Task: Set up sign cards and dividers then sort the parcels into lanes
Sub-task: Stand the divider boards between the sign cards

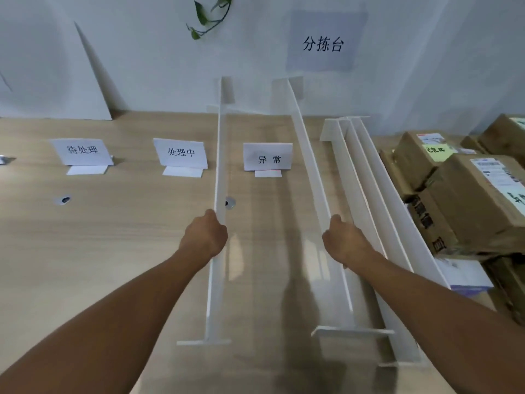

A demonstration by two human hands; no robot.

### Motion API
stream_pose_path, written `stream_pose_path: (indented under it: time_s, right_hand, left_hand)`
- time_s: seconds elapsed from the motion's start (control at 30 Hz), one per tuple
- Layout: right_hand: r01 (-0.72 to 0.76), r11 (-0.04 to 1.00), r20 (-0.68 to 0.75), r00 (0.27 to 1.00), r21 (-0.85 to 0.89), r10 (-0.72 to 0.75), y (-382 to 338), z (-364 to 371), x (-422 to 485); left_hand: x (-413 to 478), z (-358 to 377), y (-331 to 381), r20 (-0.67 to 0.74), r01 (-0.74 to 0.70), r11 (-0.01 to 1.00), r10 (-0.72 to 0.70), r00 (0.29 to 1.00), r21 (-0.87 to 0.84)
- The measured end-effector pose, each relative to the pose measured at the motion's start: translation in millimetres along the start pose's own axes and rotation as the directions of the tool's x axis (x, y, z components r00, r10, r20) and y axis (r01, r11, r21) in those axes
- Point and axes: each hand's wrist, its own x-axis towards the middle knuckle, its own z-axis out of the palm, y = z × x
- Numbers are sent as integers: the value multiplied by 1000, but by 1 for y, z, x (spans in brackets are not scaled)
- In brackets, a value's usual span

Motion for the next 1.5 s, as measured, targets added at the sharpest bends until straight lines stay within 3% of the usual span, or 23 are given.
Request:
stream_pose_path:
  time_s: [0.57,0.83,0.97,1.07,1.27,1.37,1.5]
  right_hand:
    - [-127,990,120,984,-53,133,14,82,23]
    - [-67,996,100,992,-52,71,24,97,25]
    - [-2,998,4,1000,-63,2,29,74,16]
    - [36,999,-55,998,-15,-37,45,39,11]
    - [-5,999,-177,984,52,14,122,-27,-6]
    - [-56,997,-173,983,56,65,164,-41,-11]
    - [-75,996,-140,987,50,81,202,-38,-10]
  left_hand:
    - [34,76,-58,80,34,996,-41,996,83]
    - [40,88,-65,110,64,994,-74,991,91]
    - [34,64,-56,86,28,982,-45,995,188]
    - [32,47,-22,-6,-153,943,162,987,295]
    - [3,77,121,22,-412,897,414,910,157]
    - [-22,118,187,74,-461,887,459,886,16]
    - [-49,177,241,165,-420,905,424,890,-64]
